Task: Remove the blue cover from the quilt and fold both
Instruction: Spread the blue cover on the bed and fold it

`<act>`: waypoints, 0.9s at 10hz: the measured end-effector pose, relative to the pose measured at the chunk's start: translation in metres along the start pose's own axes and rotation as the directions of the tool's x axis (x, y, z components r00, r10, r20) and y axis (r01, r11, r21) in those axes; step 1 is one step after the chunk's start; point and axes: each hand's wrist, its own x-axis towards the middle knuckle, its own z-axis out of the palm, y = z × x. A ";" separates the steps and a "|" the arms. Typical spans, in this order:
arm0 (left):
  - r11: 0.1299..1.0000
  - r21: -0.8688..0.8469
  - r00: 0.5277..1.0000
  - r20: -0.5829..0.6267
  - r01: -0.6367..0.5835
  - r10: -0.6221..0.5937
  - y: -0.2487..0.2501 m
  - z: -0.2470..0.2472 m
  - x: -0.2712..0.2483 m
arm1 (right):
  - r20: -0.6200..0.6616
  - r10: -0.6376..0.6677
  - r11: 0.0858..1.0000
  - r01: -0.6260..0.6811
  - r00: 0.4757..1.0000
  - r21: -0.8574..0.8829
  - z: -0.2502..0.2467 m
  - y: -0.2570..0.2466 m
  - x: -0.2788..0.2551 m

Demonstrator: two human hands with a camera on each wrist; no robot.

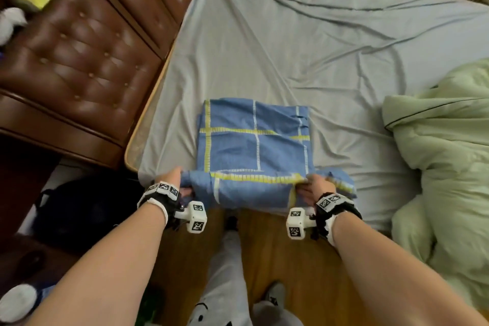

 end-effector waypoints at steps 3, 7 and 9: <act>0.990 -0.060 0.992 -0.013 -0.130 0.129 0.109 0.059 0.095 | 0.008 -0.149 0.983 0.149 0.989 -0.103 0.076 -0.089 0.104; 0.933 0.332 0.983 0.164 -0.136 0.085 0.144 0.115 0.159 | -0.064 0.122 0.988 -0.127 0.990 -0.083 0.100 -0.103 0.175; 0.871 0.392 0.951 0.201 -0.297 0.234 0.186 0.150 0.163 | 0.066 -0.026 0.970 0.041 0.997 -0.238 0.105 -0.155 0.211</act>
